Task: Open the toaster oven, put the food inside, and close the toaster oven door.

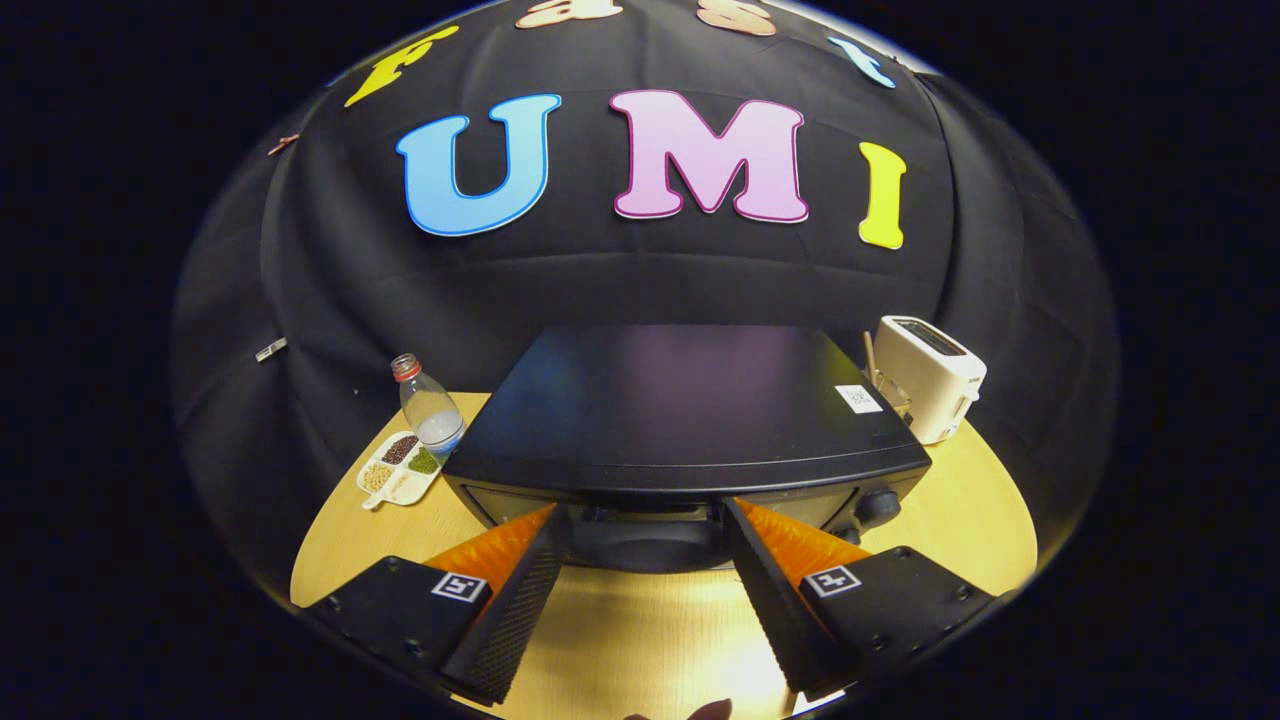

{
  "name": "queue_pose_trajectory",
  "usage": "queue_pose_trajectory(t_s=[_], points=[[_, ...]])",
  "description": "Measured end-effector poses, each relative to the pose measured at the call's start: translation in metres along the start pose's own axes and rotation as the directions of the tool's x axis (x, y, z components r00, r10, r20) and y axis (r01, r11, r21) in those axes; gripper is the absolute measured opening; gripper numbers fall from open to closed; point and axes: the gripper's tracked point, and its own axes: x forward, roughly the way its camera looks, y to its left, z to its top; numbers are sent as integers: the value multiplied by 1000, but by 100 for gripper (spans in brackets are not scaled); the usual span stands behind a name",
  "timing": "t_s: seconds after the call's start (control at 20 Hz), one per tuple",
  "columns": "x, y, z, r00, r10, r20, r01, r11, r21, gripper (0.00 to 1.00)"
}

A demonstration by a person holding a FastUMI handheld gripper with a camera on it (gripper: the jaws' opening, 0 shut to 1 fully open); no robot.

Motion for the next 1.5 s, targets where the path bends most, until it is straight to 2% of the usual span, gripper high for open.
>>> queue_pose_trajectory(t_s=[0.35,0.7,0.95,1.2,1.35,1.5], points=[[9,-3,-3,1000,-22,11,21,1000,9,99],[-33,-2,-48,1000,-9,-4,9,1000,-7,99],[-55,-3,-109,995,-6,-98,3,999,-33,98],[-63,-7,-152,973,9,-231,0,999,40,99],[-72,-8,-164,960,37,-276,-22,998,58,97],[-88,-17,-162,962,41,-269,-19,996,83,97]])
